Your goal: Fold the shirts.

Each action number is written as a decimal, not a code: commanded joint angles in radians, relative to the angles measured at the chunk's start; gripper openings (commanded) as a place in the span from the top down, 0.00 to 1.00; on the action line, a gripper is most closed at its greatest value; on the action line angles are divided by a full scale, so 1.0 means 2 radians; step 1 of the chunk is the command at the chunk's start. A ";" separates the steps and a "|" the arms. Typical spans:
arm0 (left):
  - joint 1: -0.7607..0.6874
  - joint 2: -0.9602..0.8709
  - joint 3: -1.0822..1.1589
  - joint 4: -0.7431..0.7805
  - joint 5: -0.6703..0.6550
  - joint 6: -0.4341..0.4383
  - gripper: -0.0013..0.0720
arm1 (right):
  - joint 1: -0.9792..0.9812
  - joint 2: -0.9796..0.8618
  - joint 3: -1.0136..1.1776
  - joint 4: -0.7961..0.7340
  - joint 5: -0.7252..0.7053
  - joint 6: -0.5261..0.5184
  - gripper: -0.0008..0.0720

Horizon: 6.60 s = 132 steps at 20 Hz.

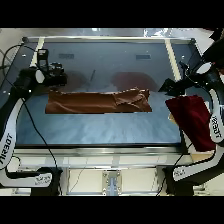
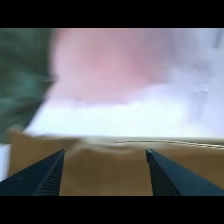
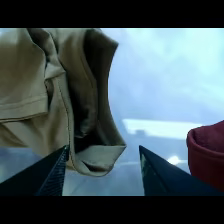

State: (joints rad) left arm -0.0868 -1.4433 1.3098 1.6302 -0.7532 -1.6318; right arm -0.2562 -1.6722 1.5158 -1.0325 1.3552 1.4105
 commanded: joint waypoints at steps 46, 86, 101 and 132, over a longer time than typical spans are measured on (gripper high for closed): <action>-0.169 0.028 0.001 -0.041 0.016 0.076 0.97 | 0.178 0.008 0.226 0.180 0.100 0.035 0.98; 0.034 0.191 -0.001 -0.045 -0.131 0.076 0.97 | 0.278 -0.228 0.098 0.237 -0.064 0.008 0.23; 0.034 0.192 -0.001 -0.045 -0.146 0.076 0.97 | 0.236 -0.155 0.286 0.121 0.088 0.053 0.98; 0.034 0.192 -0.001 -0.089 -0.158 0.076 0.97 | -0.421 0.455 -0.261 -0.114 0.066 -0.004 0.36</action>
State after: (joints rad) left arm -0.0181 -1.0599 1.3087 1.4601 -1.0683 -1.4807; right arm -1.0782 -0.7761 0.8883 -1.3285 1.4780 1.4006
